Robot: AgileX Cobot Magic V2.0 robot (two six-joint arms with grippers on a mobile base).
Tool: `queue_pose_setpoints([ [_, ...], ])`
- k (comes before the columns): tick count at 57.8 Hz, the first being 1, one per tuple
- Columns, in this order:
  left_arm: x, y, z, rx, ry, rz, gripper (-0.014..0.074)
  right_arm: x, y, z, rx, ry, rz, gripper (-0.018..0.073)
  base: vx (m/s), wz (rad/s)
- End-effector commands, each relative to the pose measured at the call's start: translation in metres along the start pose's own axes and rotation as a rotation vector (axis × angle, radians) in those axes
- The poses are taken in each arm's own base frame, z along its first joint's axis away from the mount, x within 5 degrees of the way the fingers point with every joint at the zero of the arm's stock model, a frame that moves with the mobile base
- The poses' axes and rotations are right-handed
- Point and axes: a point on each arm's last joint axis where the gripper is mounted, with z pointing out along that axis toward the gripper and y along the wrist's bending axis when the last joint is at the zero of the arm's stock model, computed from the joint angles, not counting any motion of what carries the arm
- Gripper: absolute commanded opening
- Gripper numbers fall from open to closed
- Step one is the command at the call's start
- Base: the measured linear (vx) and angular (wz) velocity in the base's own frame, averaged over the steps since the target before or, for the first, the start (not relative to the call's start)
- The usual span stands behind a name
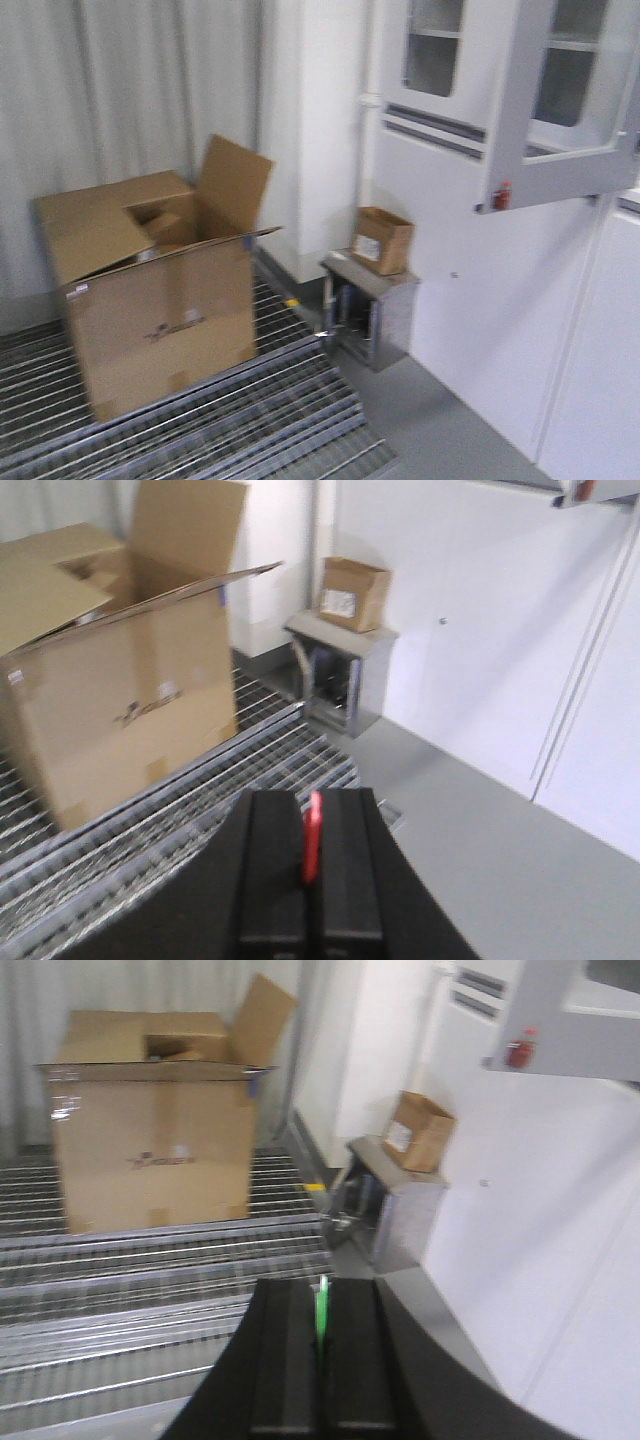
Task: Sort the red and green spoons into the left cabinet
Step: 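Drive the base across the room to the white cabinet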
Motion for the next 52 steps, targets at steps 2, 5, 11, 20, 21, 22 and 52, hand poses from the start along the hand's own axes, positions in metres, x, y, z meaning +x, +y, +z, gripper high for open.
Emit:
queue_pose_setpoints([
  [2, -0.0133, 0.0019, -0.0015, -0.031, -0.066, -0.016, 0.0000, -0.0174, -0.0025, -0.0026, 0.017, -0.106, -0.002, 0.0003, 0.50, -0.67],
  [5, -0.0134, 0.0020, -0.0015, -0.032, -0.067, -0.016, 0.0000, -0.0174, -0.0025, -0.0026, 0.017, -0.106, -0.002, 0.0003, 0.50, -0.66],
  [11, -0.0134, 0.0020, -0.0015, -0.032, -0.067, -0.016, 0.0000, -0.0174, -0.0025, -0.0026, 0.017, -0.106, -0.002, 0.0003, 0.48, -0.63],
  [20, -0.0134, 0.0020, -0.0015, -0.033, -0.068, -0.016, 0.0000, -0.0174, -0.0025, -0.0026, 0.017, -0.106, -0.002, 0.0003, 0.46, -0.64],
  [21, -0.0134, 0.0020, -0.0015, -0.033, -0.068, -0.016, 0.0000, -0.0174, -0.0025, -0.0026, 0.017, -0.106, -0.002, 0.0003, 0.45, -0.66],
  [22, -0.0134, 0.0020, -0.0015, -0.033, -0.068, -0.016, 0.0000, -0.0174, -0.0025, -0.0026, 0.017, -0.106, -0.002, 0.0003, 0.45, -0.65],
  [52, -0.0135, 0.0021, -0.0015, -0.033, -0.068, -0.016, 0.0000, -0.0173, -0.0025, -0.0026, 0.017, -0.105, -0.002, 0.0003, 0.39, -0.67],
])
